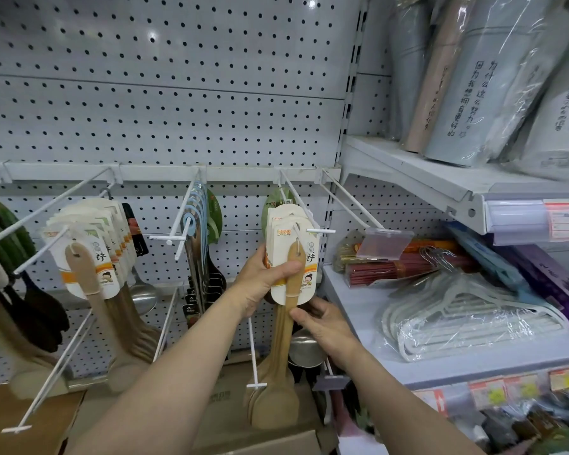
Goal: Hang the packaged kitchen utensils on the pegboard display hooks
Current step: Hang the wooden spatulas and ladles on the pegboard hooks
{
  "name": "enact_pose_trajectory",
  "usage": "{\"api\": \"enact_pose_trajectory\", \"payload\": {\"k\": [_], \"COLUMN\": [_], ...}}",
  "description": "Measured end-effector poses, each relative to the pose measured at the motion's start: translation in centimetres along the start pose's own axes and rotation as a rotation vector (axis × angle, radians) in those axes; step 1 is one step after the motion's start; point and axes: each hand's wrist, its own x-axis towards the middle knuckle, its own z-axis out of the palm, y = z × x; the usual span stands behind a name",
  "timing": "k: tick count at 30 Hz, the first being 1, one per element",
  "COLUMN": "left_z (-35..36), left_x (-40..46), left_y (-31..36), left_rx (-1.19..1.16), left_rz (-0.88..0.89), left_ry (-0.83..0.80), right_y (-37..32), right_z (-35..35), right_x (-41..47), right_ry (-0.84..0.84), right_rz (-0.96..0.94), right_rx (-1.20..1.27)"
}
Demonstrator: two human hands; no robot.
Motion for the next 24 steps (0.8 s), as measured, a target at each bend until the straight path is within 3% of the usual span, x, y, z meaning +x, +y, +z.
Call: {"api": "enact_pose_trajectory", "payload": {"k": [24], "left_z": [1.6], "left_x": [-5.8], "left_y": [1.1], "left_rx": [-0.004], "left_rz": [0.0], "left_ry": [0.023], "right_y": [0.1], "right_z": [1.1], "right_x": [-4.7], "right_ry": [-0.02], "right_rz": [-0.007], "right_rx": [0.126]}}
